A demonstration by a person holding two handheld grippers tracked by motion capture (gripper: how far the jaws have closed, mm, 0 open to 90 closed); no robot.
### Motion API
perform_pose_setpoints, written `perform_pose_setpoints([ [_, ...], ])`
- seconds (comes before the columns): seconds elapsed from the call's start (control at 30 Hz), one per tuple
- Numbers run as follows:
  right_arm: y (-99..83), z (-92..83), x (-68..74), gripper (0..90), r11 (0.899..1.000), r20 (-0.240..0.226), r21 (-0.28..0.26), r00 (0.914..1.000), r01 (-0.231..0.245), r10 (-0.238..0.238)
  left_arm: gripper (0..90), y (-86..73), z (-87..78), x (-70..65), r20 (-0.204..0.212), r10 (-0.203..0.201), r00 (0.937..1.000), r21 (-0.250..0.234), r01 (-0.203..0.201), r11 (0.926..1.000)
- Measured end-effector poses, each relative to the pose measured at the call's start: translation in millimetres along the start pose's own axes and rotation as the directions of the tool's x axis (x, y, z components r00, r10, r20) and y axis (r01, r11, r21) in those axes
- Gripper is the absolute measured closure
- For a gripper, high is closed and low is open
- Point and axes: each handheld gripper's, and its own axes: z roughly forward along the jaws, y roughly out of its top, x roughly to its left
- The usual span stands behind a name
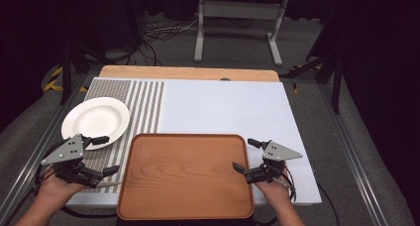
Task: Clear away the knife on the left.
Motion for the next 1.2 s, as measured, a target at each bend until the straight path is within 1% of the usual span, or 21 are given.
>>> perform_pose_setpoints([
  [0.1, -0.1, 0.4, 0.1, 2.7, 1.000, 0.000, 0.003, 1.0000, 0.001, -0.001, 6.4, -0.9, -3.2, 1.3, 0.000, 0.001, 1.0000, 0.013, -0.001, 0.9999],
  [0.17, -0.2, 0.6, 0.0, 2.7, 1.000, -0.002, 0.004, 1.0000, 0.000, 0.000, 6.5, -1.6, -6.1, 3.0, 0.000, 0.007, 1.0000, 0.031, -0.008, 0.9995],
  [0.2, -0.2, 0.6, 0.0, 2.7, 1.000, -0.002, 0.004, 1.0000, 0.000, 0.000, 6.5, -1.6, -6.1, 3.0, 0.000, 0.007, 1.0000, 0.031, -0.008, 0.9995],
  [0.27, -0.4, 0.8, -0.1, 2.7, 1.000, -0.003, 0.005, 1.0000, -0.001, 0.001, 6.7, -2.5, -8.9, 5.1, 0.002, 0.005, 1.0000, 0.052, -0.005, 0.9986],
  [0.37, -0.4, 1.0, 0.0, 2.7, 1.000, -0.005, 0.006, 1.0000, 0.000, 0.000, 7.0, -3.8, -10.2, 6.3, 0.004, 0.005, 1.0000, 0.059, -0.006, 0.9982],
  [0.4, -0.6, 1.2, -0.1, 2.8, 1.000, -0.006, 0.009, 1.0000, 0.000, 0.000, 7.2, -5.0, -11.5, 7.5, 0.008, 0.011, 0.9999, 0.079, -0.012, 0.9968],
  [0.47, -0.7, 1.3, -0.2, 2.8, 1.000, -0.007, 0.012, 1.0000, -0.001, 0.001, 7.8, -6.6, -11.9, 8.3, 0.013, 0.016, 0.9998, 0.099, -0.017, 0.9949],
  [0.5, -0.9, 1.5, -0.1, 2.8, 1.000, -0.008, 0.012, 1.0000, -0.001, 0.001, 8.2, -6.6, -11.9, 8.3, 0.013, 0.016, 0.9998, 0.099, -0.017, 0.9949],
  [0.53, -1.0, 1.8, 0.0, 2.8, 1.000, -0.007, 0.013, 1.0000, 0.000, 0.000, 8.6, -7.9, -12.6, 8.9, 0.020, 0.018, 0.9996, 0.134, -0.021, 0.9908],
  [0.63, -0.9, 1.9, 0.5, 2.8, 1.000, -0.009, 0.017, 1.0000, 0.001, -0.001, 9.7, -10.5, -13.6, 10.6, 0.038, 0.014, 0.9992, 0.171, -0.020, 0.9851],
  [0.67, -0.9, 1.9, 0.5, 2.8, 1.000, -0.009, 0.016, 1.0000, 0.001, -0.001, 9.9, -11.3, -13.7, 11.1, 0.041, 0.020, 0.9990, 0.188, -0.027, 0.9819],
  [0.83, -0.6, 1.6, 0.6, 2.8, 1.000, -0.007, 0.015, 1.0000, 0.004, -0.004, 11.2, -15.1, -13.1, 11.9, 0.063, 0.030, 0.9976, 0.268, -0.046, 0.9624],
  [1.0, -0.3, -0.4, -0.8, 2.9, 1.000, 0.000, 0.007, 1.0000, 0.004, -0.004, 11.5, -18.0, -13.4, 13.5, 0.085, 0.040, 0.9956, 0.325, -0.065, 0.9433],
  [1.03, -0.3, -0.7, -0.9, 2.9, 1.000, 0.000, 0.008, 1.0000, 0.003, -0.003, 11.7, -18.6, -13.4, 13.6, 0.084, 0.034, 0.9959, 0.335, -0.061, 0.9401],
  [1.07, -0.3, -0.7, -0.9, 2.9, 1.000, 0.000, 0.008, 1.0000, 0.003, -0.003, 11.8, -18.6, -13.4, 13.6, 0.084, 0.034, 0.9959, 0.335, -0.061, 0.9401],
  [1.1, -0.3, -0.8, -1.0, 2.9, 1.000, -0.001, 0.007, 1.0000, 0.002, -0.002, 11.8, -19.2, -13.4, 14.2, 0.086, 0.033, 0.9958, 0.347, -0.060, 0.9359],
  [1.13, -0.3, -1.0, -1.0, 2.9, 1.000, 0.000, 0.008, 1.0000, 0.003, -0.003, 11.9, -19.5, -13.6, 14.6, 0.087, 0.031, 0.9958, 0.354, -0.060, 0.9332],
  [1.2, -0.2, -1.2, -0.9, 2.9, 1.000, 0.001, 0.006, 1.0000, 0.003, -0.003, 12.6, -20.4, -14.2, 15.7, 0.098, 0.030, 0.9947, 0.387, -0.066, 0.9195],
])
